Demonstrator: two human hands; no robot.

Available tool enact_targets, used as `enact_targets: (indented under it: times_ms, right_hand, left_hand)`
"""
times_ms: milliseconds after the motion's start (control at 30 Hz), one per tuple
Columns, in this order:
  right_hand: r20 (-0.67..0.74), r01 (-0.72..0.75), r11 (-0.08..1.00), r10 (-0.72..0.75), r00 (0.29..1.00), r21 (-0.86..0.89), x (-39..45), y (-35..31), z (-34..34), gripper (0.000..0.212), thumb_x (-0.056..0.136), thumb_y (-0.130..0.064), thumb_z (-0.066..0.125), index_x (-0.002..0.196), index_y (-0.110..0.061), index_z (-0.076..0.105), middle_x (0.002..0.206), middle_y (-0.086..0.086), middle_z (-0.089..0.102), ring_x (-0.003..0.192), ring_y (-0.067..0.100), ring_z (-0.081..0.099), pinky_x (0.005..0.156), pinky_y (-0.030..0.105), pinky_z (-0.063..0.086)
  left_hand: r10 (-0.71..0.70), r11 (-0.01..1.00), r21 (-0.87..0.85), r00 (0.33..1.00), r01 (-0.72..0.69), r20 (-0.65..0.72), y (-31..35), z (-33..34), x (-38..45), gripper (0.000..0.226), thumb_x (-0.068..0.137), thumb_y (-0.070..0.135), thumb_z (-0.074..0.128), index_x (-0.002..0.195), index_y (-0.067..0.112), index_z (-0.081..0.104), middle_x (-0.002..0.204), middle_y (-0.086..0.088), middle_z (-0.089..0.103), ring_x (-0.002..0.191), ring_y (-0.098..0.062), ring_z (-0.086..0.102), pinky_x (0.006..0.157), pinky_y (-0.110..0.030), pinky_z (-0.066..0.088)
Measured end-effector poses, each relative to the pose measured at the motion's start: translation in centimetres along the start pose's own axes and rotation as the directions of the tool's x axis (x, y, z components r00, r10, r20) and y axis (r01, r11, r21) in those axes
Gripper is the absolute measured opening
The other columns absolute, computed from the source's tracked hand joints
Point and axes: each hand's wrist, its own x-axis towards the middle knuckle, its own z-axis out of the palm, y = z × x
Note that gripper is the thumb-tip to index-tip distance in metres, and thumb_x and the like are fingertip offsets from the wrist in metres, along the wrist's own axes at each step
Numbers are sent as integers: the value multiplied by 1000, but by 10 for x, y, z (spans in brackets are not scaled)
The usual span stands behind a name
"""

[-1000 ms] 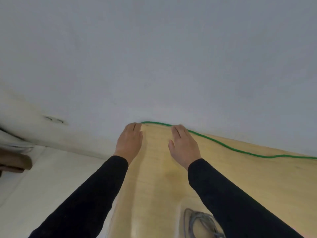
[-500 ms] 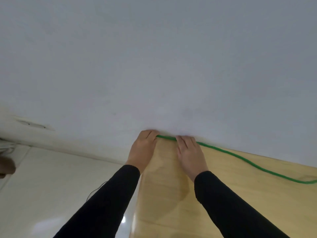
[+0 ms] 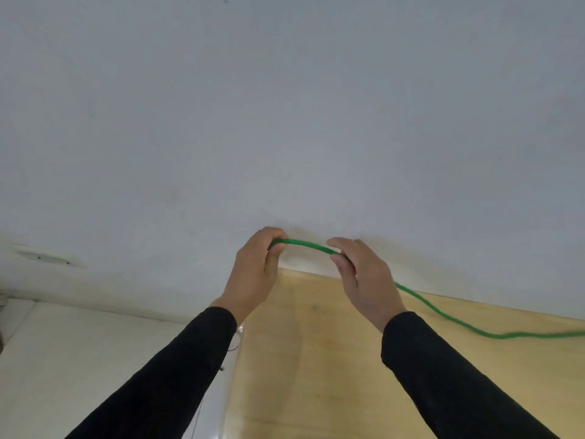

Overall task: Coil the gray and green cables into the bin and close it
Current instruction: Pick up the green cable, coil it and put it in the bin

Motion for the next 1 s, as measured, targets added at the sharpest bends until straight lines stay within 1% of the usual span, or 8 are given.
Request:
enact_targets:
  times_ms: [100, 233, 367, 600, 700, 767, 867, 1000]
  right_hand:
    - [-86, 77, 996, -73, 994, 35, 3, -5, -53, 26, 94, -19, 47, 117, -19, 59, 76, 2, 54, 64, 11, 45, 59, 16, 39]
    - [-244, 135, 991, -131, 961, 1, 2, -4, -119, 22, 91, -13, 52, 109, -14, 65, 73, 3, 54, 62, 7, 44, 60, 8, 35]
    - [-345, 156, 987, -133, 929, 38, -16, 5, -168, 24, 93, -20, 49, 111, -19, 65, 75, 6, 61, 65, 12, 50, 62, 13, 40]
    - [-245, 38, 966, 26, 969, 255, -96, 27, -200, 36, 97, -17, 39, 131, -29, 47, 70, -13, 50, 63, 5, 47, 58, 10, 37]
    - [-67, 91, 990, -84, 994, 109, -132, 34, -206, 38, 97, -28, 39, 135, -29, 41, 91, -10, 60, 75, 4, 53, 69, 17, 42]
    - [45, 214, 977, -213, 976, -23, -145, 28, -220, 39, 97, -34, 35, 135, -26, 41, 100, -3, 60, 79, 13, 56, 70, 27, 45]
    - [40, 326, 941, -324, 945, -85, -142, 10, -261, 40, 93, -39, 32, 124, -22, 53, 90, -8, 54, 69, 15, 53, 62, 26, 40]
    - [11, 416, 903, -418, 908, -109, -126, -9, -319, 26, 88, -40, 47, 99, -25, 66, 74, -14, 44, 58, 4, 40, 58, 18, 36]
  left_hand:
    - [-11, 994, -104, 1000, 13, 19, 48, -3, -1, 23, 96, 19, 45, 87, 40, 48, 73, 8, 52, 59, -11, 48, 57, -27, 50]
    - [-146, 912, -350, 967, 213, 209, 117, 9, -10, 24, 99, 29, 39, 89, 19, 59, 63, 4, 39, 53, -8, 36, 56, -21, 37]
    - [-123, 420, -787, 887, 452, 444, 192, 31, -30, 35, 98, 33, 36, 87, 9, 60, 54, 7, 25, 45, -7, 25, 45, -17, 30]
    - [-30, -92, -984, 988, 151, 154, 290, 73, -43, 34, 100, 28, 33, 101, 9, 61, 53, 8, 35, 46, -5, 33, 49, -14, 36]
    - [-75, 25, -1000, 997, -9, -11, 310, 81, -40, 30, 101, 25, 32, 114, 11, 55, 61, 8, 45, 50, -4, 39, 55, -14, 41]
    - [-94, 342, -937, 989, -76, -114, 318, 89, -43, 28, 102, 24, 31, 118, 16, 52, 65, 9, 48, 53, -5, 42, 59, -18, 40]
    - [61, 868, -475, 981, -144, -185, 323, 107, -57, 27, 102, 23, 29, 120, 23, 49, 66, 9, 54, 58, -8, 46, 62, -22, 40]
    - [236, 953, -202, 972, -226, 25, 330, 126, -86, 25, 101, 24, 31, 115, 25, 51, 66, 3, 59, 59, -10, 53, 61, -22, 44]
